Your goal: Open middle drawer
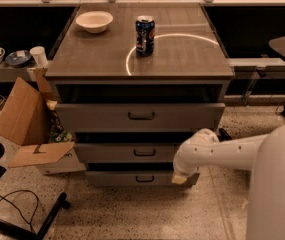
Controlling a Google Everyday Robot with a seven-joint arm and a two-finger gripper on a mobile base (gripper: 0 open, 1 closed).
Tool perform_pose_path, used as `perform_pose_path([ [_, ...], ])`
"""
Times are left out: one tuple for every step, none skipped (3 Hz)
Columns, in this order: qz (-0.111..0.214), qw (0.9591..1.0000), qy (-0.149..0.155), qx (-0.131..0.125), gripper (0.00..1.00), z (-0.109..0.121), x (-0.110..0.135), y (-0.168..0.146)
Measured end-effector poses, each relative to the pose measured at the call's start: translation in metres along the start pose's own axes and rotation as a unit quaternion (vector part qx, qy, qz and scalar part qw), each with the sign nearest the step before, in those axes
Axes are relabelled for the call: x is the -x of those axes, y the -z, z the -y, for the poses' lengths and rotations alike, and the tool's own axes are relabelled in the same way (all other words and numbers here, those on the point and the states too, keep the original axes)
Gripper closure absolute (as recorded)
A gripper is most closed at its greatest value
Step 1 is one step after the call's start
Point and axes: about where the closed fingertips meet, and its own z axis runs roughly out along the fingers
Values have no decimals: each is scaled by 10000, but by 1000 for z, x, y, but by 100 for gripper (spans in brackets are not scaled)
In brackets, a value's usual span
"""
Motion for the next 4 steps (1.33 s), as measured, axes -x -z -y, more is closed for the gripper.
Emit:
perform_pose_path([
  [-21, 9985, -455, 317, 70, -64, -18, 11],
  [-84, 9979, -452, 456, 67, -82, -23, 8],
  [-76, 9980, -450, 438, 45, -80, -22, 8],
  [-62, 9995, -211, 225, 22, -62, -13, 16],
])
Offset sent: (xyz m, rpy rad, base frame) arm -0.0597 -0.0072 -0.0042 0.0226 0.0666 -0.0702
